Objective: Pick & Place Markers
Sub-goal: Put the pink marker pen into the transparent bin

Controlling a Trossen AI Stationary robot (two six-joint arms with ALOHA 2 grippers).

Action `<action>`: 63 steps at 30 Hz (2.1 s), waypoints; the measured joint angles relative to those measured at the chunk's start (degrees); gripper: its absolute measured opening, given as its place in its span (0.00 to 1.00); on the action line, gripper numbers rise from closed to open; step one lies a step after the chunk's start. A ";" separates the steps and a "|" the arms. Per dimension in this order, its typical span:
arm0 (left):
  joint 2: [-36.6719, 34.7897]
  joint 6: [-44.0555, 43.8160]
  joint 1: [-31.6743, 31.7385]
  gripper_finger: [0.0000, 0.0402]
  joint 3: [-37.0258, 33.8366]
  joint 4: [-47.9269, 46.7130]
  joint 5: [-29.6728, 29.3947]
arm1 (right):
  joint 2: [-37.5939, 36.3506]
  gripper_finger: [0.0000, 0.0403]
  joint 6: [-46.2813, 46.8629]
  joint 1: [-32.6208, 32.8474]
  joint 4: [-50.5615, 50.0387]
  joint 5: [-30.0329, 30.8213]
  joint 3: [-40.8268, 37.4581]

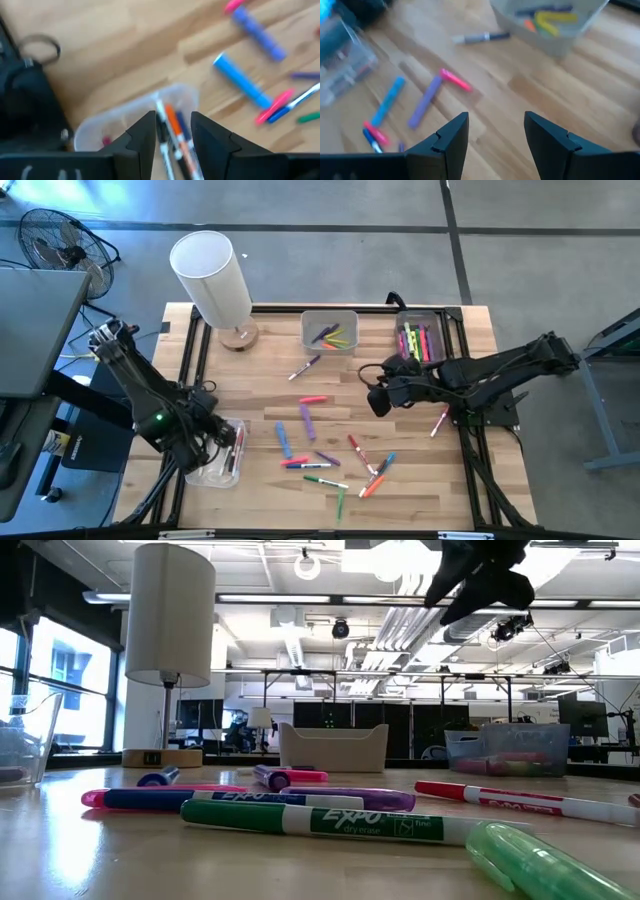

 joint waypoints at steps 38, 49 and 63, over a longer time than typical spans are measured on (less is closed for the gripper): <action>9.33 103.30 55.19 0.00 -5.44 44.51 38.34 | 10.42 0.37 50.29 12.33 -0.11 -14.62 -12.17; 9.33 115.21 59.32 0.00 -7.31 40.64 44.52 | 19.39 0.36 69.01 17.06 -11.18 -25.15 -6.65; 9.33 118.69 62.64 0.00 -7.31 38.99 45.66 | 24.61 0.46 75.88 19.04 -32.44 -35.02 -4.79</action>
